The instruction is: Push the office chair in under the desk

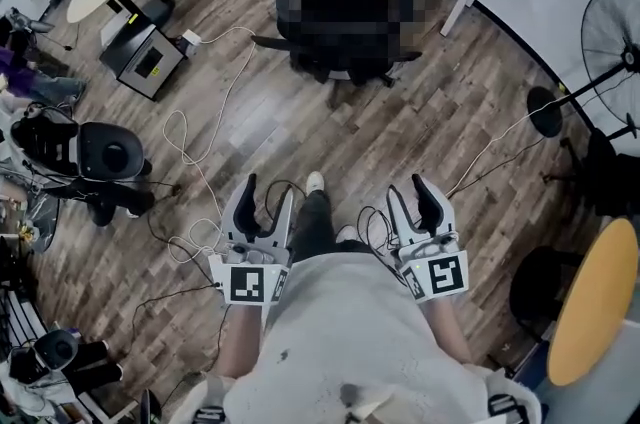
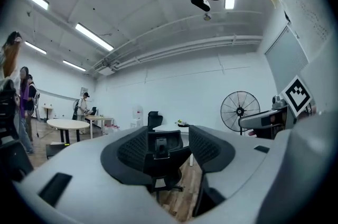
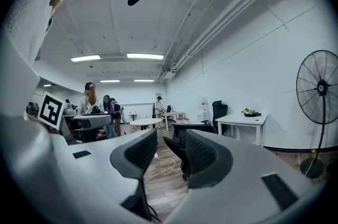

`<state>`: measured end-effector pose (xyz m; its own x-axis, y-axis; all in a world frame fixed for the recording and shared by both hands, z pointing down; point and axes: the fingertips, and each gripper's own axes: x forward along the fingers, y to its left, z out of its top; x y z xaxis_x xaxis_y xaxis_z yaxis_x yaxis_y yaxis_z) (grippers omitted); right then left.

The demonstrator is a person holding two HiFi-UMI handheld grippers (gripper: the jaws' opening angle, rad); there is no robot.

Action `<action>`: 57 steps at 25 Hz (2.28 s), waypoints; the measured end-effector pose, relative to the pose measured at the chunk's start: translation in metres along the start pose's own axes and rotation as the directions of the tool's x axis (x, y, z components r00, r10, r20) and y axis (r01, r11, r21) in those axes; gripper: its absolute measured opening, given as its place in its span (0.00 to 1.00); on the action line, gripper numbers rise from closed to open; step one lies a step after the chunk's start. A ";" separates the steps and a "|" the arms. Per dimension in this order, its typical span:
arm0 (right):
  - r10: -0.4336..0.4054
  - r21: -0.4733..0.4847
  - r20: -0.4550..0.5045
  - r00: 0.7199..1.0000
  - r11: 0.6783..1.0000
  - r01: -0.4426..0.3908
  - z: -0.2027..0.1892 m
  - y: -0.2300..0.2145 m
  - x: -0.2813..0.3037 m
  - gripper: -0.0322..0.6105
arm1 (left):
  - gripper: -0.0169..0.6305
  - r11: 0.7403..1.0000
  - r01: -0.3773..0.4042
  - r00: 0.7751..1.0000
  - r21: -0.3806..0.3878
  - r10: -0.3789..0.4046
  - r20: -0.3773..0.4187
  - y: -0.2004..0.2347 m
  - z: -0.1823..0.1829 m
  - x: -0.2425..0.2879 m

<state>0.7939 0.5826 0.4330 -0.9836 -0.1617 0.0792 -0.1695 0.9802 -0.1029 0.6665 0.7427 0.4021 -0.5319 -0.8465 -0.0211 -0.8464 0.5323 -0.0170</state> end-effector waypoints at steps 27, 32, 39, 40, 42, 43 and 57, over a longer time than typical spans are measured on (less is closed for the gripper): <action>-0.205 -0.072 -0.086 0.975 0.977 0.199 0.013 -0.065 0.224 0.32 | 0.40 0.998 0.062 0.998 -0.019 -0.063 -0.027 0.155 -0.022 0.208; -0.247 -0.082 -0.099 0.964 0.967 0.240 0.012 -0.067 0.276 0.33 | 0.40 0.995 0.099 0.994 -0.017 -0.099 -0.044 0.200 -0.034 0.245; -0.290 -0.111 -0.102 0.952 0.954 0.279 0.002 -0.067 0.339 0.34 | 0.40 0.988 0.152 0.986 -0.017 -0.153 -0.061 0.251 -0.056 0.286; -0.292 -0.114 -0.105 0.951 0.953 0.280 0.000 -0.067 0.345 0.34 | 0.40 0.987 0.162 0.985 -0.022 -0.163 -0.057 0.254 -0.058 0.291; -0.294 -0.114 -0.112 0.949 0.953 0.282 -0.004 -0.071 0.353 0.34 | 0.40 0.985 0.171 0.983 -0.037 -0.173 -0.058 0.255 -0.061 0.300; -0.296 -0.112 -0.113 0.948 0.952 0.284 -0.005 -0.076 0.355 0.34 | 0.40 0.984 0.176 0.982 -0.040 -0.178 -0.064 0.254 -0.064 0.305; -0.277 -0.093 -0.206 0.939 0.960 0.263 -0.011 -0.210 0.392 0.37 | 0.40 0.995 0.104 0.984 -0.013 -0.104 -0.146 0.223 -0.080 0.404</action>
<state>0.4449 0.3149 0.4968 -0.8638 -0.3996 0.3069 -0.4155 0.9095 0.0146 0.2604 0.5189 0.4698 -0.4387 -0.8897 0.1267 -0.8972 0.4415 -0.0062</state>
